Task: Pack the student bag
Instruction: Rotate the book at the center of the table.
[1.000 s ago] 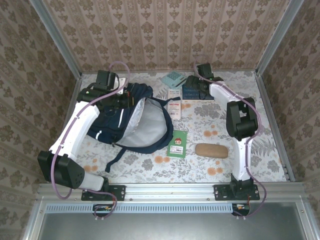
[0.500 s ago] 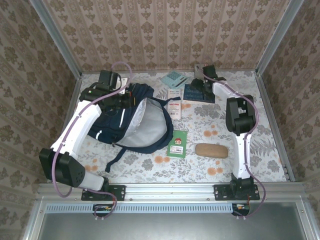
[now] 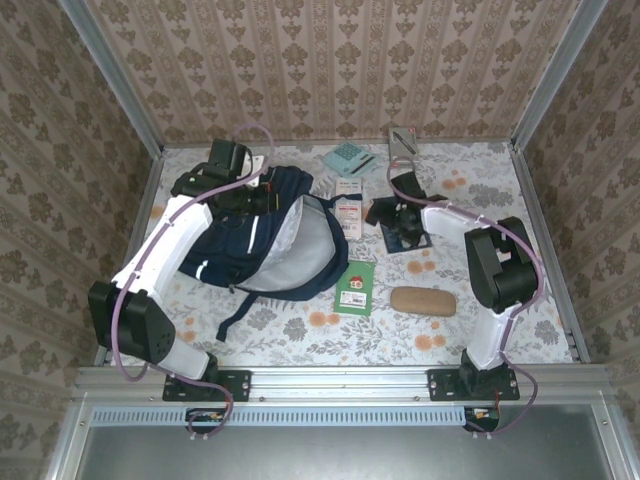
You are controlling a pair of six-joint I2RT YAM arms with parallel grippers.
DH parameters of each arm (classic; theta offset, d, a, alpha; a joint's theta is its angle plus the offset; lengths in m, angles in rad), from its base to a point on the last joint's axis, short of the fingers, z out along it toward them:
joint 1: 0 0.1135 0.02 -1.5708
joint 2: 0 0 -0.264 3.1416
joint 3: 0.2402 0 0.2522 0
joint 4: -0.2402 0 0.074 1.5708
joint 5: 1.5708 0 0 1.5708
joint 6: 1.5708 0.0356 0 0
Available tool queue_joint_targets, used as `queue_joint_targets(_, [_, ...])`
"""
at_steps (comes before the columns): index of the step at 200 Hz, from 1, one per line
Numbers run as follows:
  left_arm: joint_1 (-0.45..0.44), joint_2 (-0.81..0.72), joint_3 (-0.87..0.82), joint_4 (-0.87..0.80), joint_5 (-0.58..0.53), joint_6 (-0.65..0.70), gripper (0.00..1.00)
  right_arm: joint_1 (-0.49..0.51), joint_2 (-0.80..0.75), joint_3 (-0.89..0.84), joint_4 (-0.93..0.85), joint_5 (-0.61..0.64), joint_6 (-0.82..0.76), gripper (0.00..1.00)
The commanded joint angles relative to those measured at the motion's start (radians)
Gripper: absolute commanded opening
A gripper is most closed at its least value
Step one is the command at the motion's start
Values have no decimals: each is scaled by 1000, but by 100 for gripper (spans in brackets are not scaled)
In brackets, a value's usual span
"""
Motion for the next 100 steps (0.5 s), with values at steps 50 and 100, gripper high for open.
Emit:
queue_joint_targets(50, [-98, 56, 28, 96, -44, -33, 19, 39, -164, 13, -109, 54, -31, 100])
queue_joint_targets(100, [-228, 158, 109, 179, -61, -113, 31, -88, -210, -3, -113, 52, -162, 93])
